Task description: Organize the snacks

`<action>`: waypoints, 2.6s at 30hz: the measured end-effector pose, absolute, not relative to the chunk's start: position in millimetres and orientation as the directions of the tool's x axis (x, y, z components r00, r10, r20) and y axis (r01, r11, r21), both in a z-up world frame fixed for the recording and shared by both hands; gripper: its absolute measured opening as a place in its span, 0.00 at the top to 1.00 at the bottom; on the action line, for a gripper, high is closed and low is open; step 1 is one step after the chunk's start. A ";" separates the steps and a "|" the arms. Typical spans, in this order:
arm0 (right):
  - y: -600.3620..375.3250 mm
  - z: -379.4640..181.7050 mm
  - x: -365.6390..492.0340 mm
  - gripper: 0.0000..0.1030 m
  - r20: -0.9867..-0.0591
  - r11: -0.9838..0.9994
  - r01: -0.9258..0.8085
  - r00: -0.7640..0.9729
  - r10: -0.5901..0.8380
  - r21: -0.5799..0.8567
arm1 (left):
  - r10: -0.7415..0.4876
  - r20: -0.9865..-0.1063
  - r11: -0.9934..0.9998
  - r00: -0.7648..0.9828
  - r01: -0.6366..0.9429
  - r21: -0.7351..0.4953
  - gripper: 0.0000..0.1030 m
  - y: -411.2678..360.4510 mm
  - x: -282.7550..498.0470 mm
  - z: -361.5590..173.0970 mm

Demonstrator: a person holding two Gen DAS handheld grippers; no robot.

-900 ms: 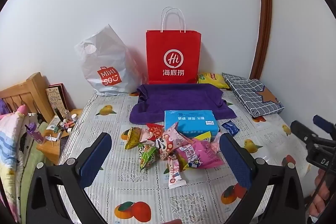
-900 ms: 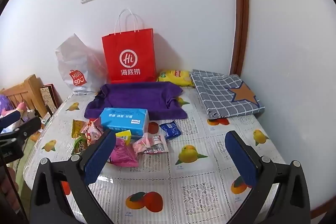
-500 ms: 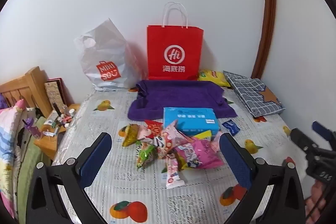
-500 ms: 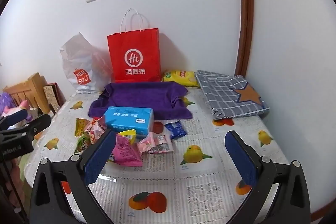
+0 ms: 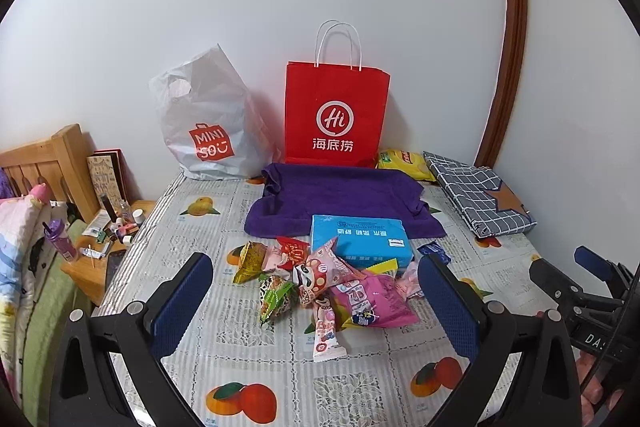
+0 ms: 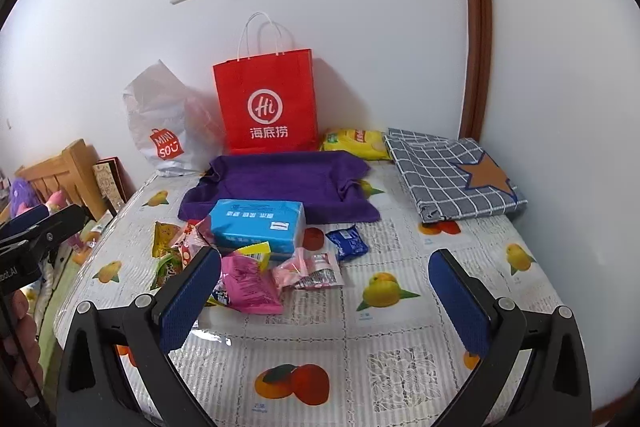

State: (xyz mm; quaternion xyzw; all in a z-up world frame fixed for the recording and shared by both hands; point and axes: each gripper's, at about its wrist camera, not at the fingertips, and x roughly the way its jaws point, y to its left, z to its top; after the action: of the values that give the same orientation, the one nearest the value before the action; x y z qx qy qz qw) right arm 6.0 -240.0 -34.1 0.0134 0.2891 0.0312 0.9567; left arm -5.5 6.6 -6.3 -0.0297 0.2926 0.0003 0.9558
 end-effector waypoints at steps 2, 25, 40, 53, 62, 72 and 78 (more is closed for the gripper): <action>-235.4 -35.0 6.4 0.01 -0.551 0.998 -0.050 0.833 0.057 0.027 | -0.023 -0.564 0.998 0.826 -0.014 -0.061 0.00 8.2 -4.6 -7.9; -228.6 -40.9 8.0 0.00 -0.529 1.000 0.005 0.848 -0.016 -0.023 | -0.004 -0.595 1.000 0.803 -0.009 -0.019 0.00 10.8 6.7 -28.5; -229.0 -44.6 7.7 0.00 -0.496 0.998 -0.032 0.867 0.056 0.056 | -0.024 -0.601 0.998 0.799 -0.012 -0.056 0.00 20.5 3.9 -29.1; -222.1 -44.1 4.7 0.00 -0.480 0.999 -0.045 0.876 0.049 0.020 | -0.013 -0.604 0.996 0.797 -0.040 -0.075 0.00 24.5 4.3 -32.1; -230.8 -45.7 7.0 0.00 -0.492 0.996 -0.044 0.867 0.078 0.080 | -0.012 -0.607 0.997 0.795 -0.040 -0.072 0.00 22.9 4.2 -33.5; -230.0 -47.8 7.1 0.00 -0.500 0.996 -0.038 0.863 0.071 0.076 | 0.011 -0.592 0.998 0.806 -0.047 -0.047 0.00 23.2 1.2 -30.2; -230.2 -46.3 4.7 0.00 -0.492 0.996 -0.038 0.868 0.070 0.075 | 0.007 -0.594 0.998 0.804 -0.043 -0.048 0.00 23.9 2.0 -29.5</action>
State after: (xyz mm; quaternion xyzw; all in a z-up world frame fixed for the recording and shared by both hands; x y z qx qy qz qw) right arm 4.7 -230.2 -46.3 0.0314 0.2556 0.0281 0.9659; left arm 2.0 23.9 -29.5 -0.0295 0.3124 0.0132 0.9494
